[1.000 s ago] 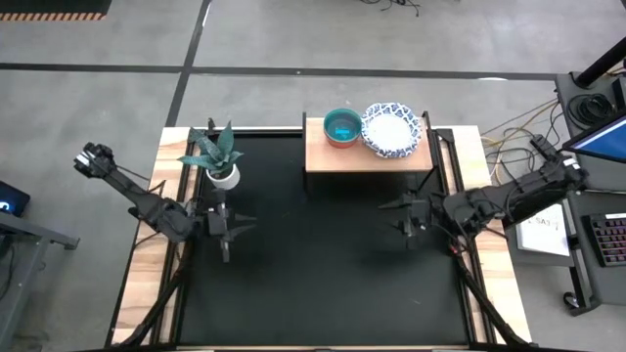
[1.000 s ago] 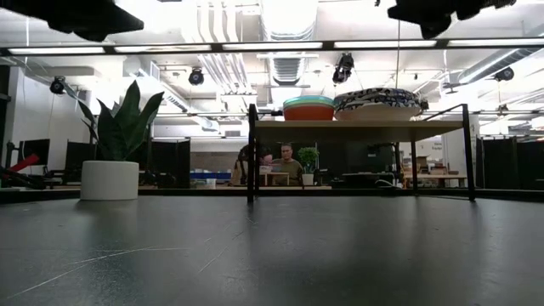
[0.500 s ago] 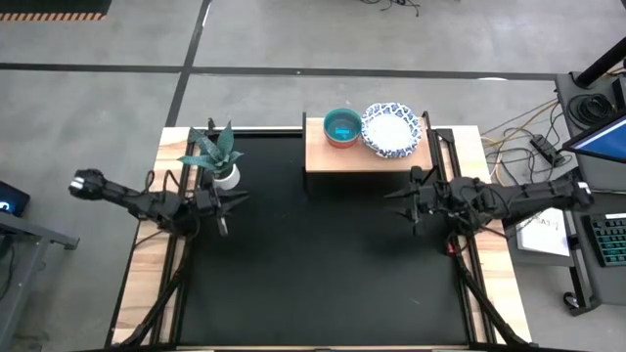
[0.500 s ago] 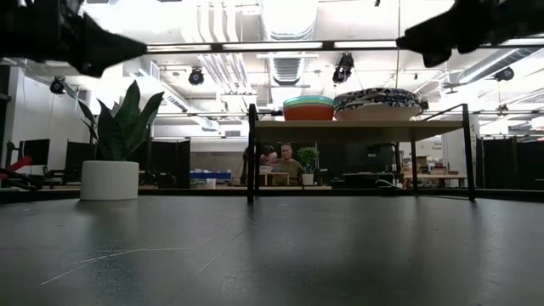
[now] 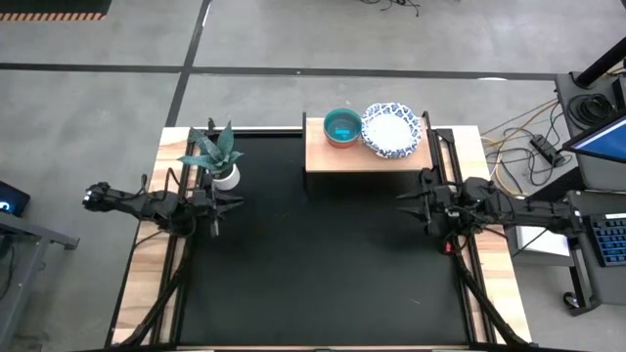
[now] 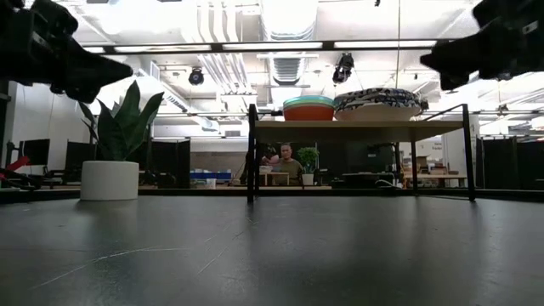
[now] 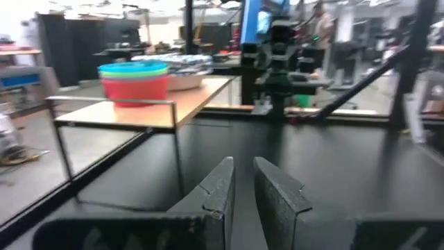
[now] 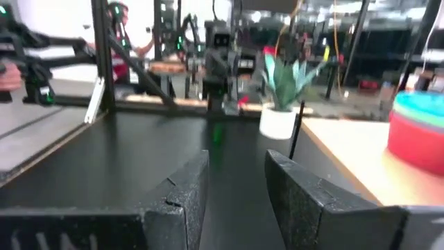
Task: Place and stack bowls onto a shelf
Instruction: Return to Home Position
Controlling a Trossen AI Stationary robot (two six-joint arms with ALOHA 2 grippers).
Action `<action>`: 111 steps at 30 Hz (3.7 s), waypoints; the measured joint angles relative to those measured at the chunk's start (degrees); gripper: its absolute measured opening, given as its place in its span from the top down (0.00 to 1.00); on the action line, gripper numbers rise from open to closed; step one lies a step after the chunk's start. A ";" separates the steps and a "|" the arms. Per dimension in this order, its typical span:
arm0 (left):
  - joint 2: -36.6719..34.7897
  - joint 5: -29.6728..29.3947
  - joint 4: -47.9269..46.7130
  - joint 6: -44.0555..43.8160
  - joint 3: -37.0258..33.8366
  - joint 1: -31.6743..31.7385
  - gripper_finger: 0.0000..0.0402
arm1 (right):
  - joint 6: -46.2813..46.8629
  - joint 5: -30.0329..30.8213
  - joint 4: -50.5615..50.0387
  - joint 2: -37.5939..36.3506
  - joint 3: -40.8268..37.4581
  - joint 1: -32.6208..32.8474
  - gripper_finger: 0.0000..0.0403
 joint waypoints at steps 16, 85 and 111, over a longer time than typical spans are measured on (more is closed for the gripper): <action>1.30 3.56 9.17 1.60 -4.11 -0.04 0.91 | -2.03 -3.05 0.99 -7.58 -8.11 -0.02 0.67; 2.66 -0.01 8.55 3.63 -3.61 -0.04 0.91 | 11.43 6.89 -0.12 -7.41 -8.27 -0.01 0.67; 2.66 -0.01 8.55 3.63 -3.61 -0.04 0.91 | 11.43 6.89 -0.11 -7.41 -8.27 -0.02 0.67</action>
